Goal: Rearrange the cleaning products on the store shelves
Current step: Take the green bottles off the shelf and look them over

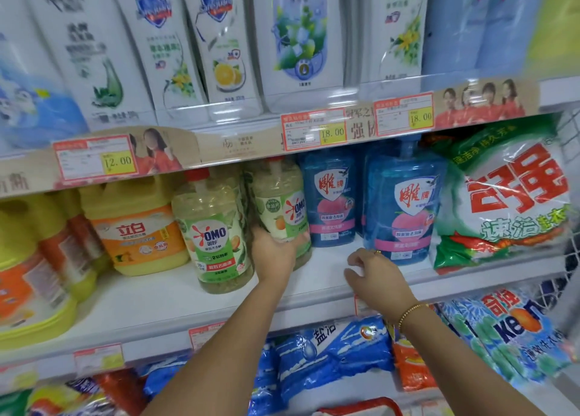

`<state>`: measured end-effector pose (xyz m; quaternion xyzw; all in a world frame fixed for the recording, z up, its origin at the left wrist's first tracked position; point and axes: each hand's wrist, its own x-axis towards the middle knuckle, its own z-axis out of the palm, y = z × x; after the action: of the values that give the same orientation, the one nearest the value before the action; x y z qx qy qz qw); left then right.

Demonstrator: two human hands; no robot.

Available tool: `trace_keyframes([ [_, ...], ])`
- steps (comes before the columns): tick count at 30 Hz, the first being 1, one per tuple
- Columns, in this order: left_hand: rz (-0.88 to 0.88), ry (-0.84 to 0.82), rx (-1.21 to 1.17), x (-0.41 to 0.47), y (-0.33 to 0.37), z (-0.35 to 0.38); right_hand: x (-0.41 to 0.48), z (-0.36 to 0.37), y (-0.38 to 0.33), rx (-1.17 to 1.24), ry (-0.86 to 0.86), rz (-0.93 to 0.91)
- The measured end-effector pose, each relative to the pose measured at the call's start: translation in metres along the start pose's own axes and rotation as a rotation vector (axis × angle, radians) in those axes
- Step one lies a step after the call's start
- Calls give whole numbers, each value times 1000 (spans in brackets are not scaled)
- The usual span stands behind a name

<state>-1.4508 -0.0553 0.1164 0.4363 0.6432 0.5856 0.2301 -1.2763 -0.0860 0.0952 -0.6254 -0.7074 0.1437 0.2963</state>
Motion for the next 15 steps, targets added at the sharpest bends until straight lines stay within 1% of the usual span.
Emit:
trace_keyframes([
  [3, -85, -64, -258, -32, 10, -9, -9, -17, -14, 204, -22, 77],
  [6, -212, -210, -561, -61, 27, -9, -21, -47, -30, 195, -90, 100],
  [8, -307, -312, -715, -79, 40, -12, -33, -72, -38, 166, -167, 101],
  [10, -381, -404, -770, -99, 51, -19, -49, -99, -41, 232, -280, 151],
  [12, -386, -482, -782, -117, 53, -28, -68, -124, -40, 370, -376, 256],
  [14, -330, -539, -718, -135, 52, -41, -86, -142, -37, 462, -383, 286],
  [15, -291, -550, -670, -142, 48, -49, -94, -148, -36, 493, -357, 265],
])
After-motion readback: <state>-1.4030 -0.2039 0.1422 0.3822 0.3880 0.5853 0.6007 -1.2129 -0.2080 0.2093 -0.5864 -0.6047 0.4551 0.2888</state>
